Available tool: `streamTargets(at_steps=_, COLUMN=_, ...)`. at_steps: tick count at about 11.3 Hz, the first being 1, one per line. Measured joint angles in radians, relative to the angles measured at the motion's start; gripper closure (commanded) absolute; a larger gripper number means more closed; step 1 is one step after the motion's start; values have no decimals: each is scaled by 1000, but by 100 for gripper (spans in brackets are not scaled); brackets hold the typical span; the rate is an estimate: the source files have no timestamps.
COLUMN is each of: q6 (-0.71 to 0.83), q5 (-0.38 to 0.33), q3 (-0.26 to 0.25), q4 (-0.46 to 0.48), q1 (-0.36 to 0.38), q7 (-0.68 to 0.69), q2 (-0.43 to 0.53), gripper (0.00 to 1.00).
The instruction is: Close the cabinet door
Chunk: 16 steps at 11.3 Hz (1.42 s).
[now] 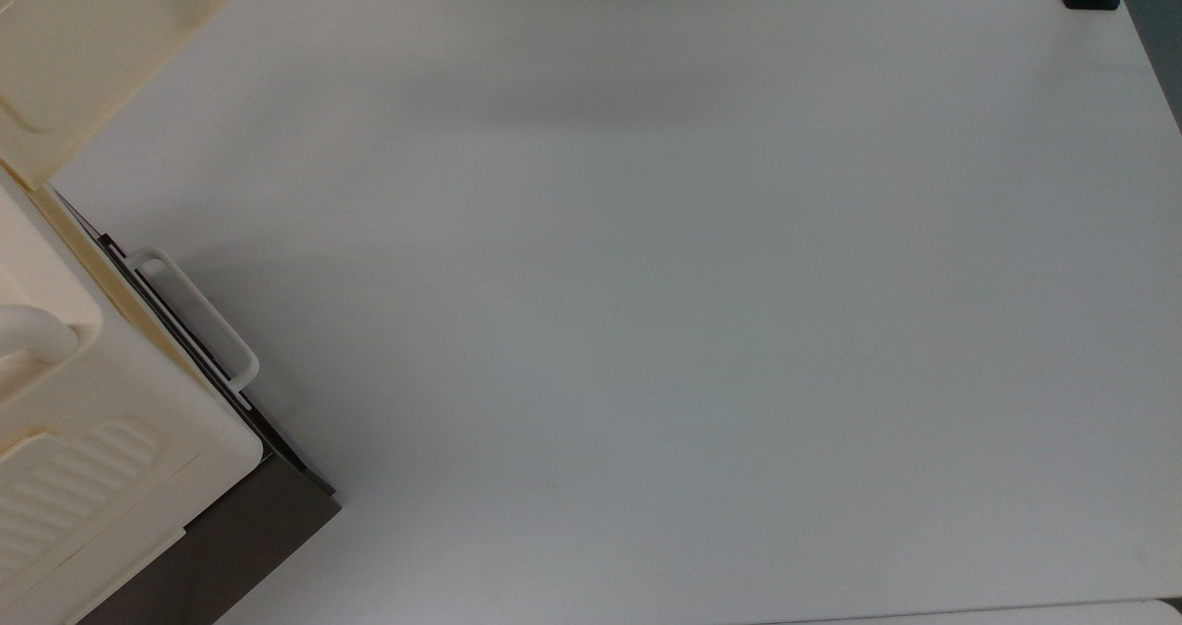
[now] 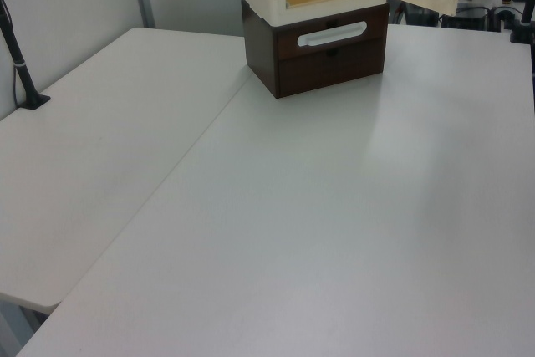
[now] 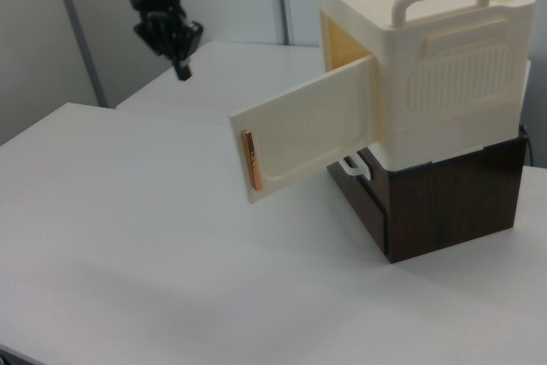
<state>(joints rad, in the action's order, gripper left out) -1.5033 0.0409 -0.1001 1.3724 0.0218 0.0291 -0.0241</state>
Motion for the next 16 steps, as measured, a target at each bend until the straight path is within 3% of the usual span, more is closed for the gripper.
streamTargets(at_steps=2, q6=0, q5=-22, q3=-68, q4=-31, q1=-51, q7=36, q2=11, gripper=100)
streamTargets(at_steps=6, q6=-2, q5=-154, q3=-271, q4=-77, q1=-98, q7=206, q2=19, gripper=100)
streamTargets(at_steps=9, q6=-44, q5=-160, q3=-372, q4=-76, q1=-133, q7=310, q2=13, gripper=100)
streamTargets(at_steps=12, q6=-46, q5=-160, q3=-406, q4=-63, q1=-151, q7=412, q2=7, gripper=100)
streamTargets(at_steps=16, q6=-46, q5=-160, q3=-394, q4=-30, q1=-145, q7=387, q2=-40, gripper=100)
